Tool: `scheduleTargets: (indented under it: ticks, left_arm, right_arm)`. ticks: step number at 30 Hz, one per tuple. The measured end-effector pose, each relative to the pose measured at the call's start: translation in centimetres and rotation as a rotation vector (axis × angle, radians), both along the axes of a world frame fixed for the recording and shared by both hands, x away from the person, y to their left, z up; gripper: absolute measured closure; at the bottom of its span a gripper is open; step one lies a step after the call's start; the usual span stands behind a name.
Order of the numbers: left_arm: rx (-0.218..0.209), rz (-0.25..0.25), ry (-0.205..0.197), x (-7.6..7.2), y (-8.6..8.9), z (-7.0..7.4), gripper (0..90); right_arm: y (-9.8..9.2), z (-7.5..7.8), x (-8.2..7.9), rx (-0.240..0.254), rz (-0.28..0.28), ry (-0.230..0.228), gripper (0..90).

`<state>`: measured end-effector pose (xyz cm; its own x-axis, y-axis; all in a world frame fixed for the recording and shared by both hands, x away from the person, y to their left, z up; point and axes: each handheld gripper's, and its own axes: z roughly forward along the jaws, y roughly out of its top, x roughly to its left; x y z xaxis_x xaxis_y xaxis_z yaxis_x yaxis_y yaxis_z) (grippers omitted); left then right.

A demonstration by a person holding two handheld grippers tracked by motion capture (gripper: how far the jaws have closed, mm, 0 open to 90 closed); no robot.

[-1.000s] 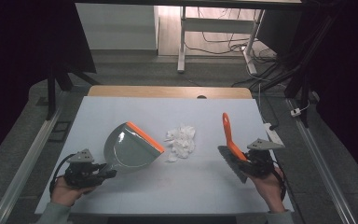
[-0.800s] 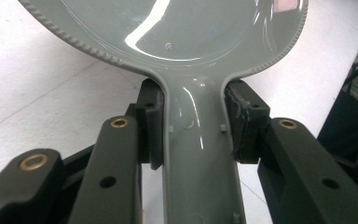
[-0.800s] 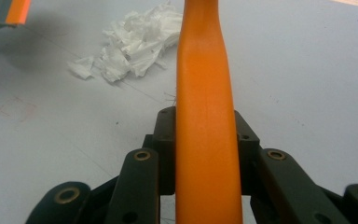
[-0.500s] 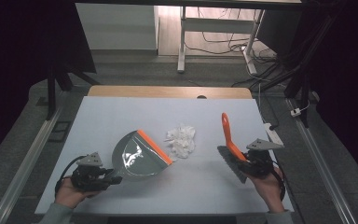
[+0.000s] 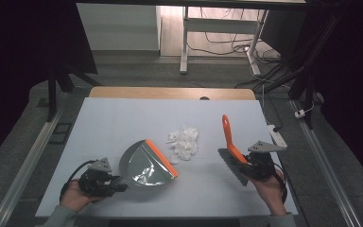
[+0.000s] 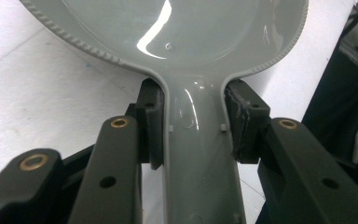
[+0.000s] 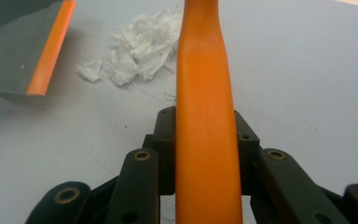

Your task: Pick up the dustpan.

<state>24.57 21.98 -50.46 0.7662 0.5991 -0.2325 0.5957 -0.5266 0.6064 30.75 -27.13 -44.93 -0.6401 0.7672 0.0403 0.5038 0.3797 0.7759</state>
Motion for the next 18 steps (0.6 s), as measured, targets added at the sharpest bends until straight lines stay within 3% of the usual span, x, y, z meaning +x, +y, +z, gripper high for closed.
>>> scheduleTargets:
  ticks: [7,11,18]
  left_arm:
    - [0.03,-0.017,0.012,0.1,-0.8,-0.2,61.5]
    - [0.067,0.003,0.034,0.4,-0.7,-0.4,61.5]
    - [0.072,-0.012,0.048,0.9,-1.2,-0.7,61.6]
  right_arm:
    - [0.7,-0.2,0.0,-0.005,0.018,0.002,70.3]
    - [1.1,-0.3,0.0,0.001,0.021,0.007,70.3]
    - [1.8,-0.4,-0.1,-0.016,0.044,0.003,70.3]
